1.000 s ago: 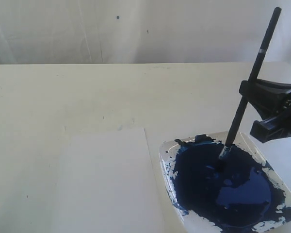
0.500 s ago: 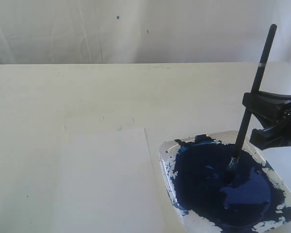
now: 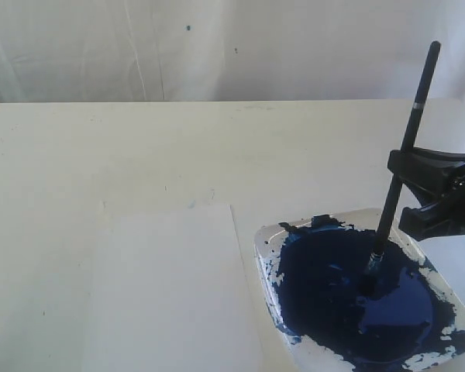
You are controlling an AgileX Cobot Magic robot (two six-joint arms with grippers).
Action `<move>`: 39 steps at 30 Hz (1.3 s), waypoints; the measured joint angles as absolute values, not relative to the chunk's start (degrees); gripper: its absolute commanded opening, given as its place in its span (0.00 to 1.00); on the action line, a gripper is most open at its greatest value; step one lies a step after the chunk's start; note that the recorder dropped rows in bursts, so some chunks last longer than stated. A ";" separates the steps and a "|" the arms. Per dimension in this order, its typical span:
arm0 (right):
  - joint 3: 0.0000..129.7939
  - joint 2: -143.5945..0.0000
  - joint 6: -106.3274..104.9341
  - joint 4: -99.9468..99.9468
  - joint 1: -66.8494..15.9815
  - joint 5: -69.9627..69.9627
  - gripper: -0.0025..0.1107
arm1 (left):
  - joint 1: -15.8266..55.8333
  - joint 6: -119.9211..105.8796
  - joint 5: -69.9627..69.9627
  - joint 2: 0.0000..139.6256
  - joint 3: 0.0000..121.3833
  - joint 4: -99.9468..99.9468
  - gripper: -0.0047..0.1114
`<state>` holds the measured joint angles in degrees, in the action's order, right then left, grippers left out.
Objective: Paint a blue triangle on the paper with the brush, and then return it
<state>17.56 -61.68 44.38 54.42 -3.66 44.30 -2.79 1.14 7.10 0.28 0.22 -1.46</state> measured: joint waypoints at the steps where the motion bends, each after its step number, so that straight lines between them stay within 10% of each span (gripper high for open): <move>1: 17.56 -61.68 44.38 54.42 -3.66 44.30 0.02 | -2.79 1.14 7.10 0.28 0.22 -1.46 0.04; 39: 17.56 -61.49 44.38 53.00 -3.66 58.87 0.02 | -2.79 1.14 6.99 0.28 0.22 -1.46 0.04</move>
<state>17.56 -61.49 44.38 53.00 -3.66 58.87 -2.79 1.14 6.99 0.28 0.22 -1.46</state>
